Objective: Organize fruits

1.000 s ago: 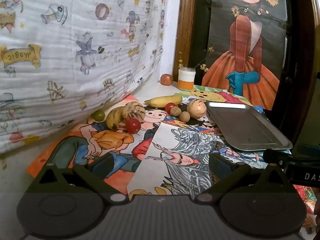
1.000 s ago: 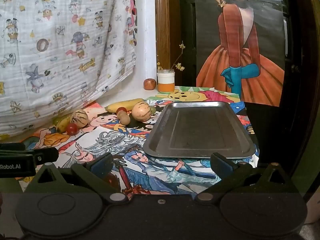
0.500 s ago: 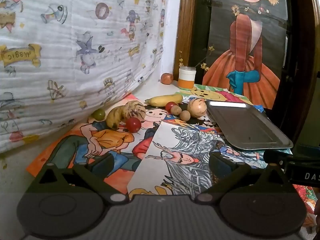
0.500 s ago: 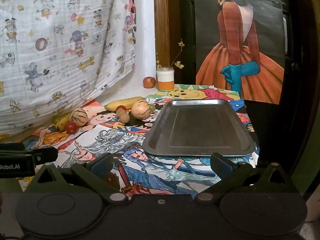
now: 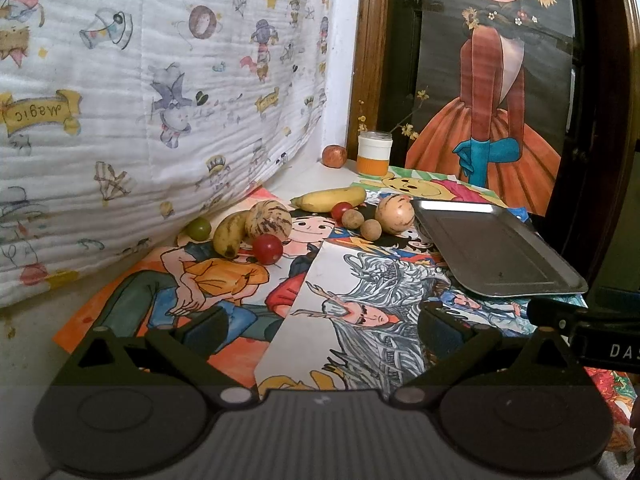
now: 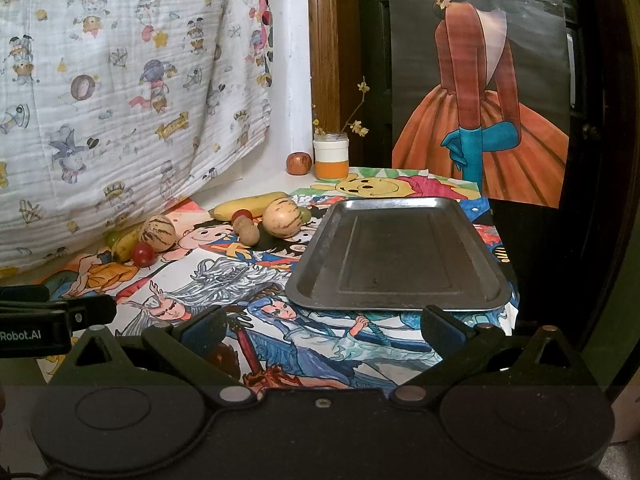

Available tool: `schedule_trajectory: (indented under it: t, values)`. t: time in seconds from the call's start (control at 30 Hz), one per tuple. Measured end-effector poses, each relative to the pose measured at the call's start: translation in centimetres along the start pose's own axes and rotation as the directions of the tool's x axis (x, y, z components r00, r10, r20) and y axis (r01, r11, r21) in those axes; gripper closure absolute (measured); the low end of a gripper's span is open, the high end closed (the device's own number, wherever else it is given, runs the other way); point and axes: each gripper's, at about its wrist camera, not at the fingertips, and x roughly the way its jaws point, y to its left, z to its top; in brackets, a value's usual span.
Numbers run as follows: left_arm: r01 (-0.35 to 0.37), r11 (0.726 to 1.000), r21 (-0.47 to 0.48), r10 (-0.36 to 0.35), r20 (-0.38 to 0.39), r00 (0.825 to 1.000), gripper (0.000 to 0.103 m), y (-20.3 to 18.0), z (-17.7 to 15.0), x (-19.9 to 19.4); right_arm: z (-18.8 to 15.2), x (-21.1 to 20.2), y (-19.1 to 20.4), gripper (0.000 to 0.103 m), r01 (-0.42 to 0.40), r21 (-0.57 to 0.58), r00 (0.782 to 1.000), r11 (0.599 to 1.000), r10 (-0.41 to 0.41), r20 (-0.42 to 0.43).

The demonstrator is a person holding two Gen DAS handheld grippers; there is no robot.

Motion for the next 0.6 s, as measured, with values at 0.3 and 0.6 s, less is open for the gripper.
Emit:
schedule_trajectory:
  t: [0.3,0.6]
  values:
    - [-0.002,1.0,0.0,0.002,-0.004,1.0,0.0,0.06,0.01,0.01,-0.02,-0.01,0.03,0.0,0.0,0.0,1.0,1.0,0.0,-0.002]
    - [-0.003,1.0,0.001,0.003,-0.006,1.0,0.0,0.19,-0.09,0.0,-0.02,-0.01,0.09,0.0,0.0,0.0,1.0,1.0,0.0,-0.003]
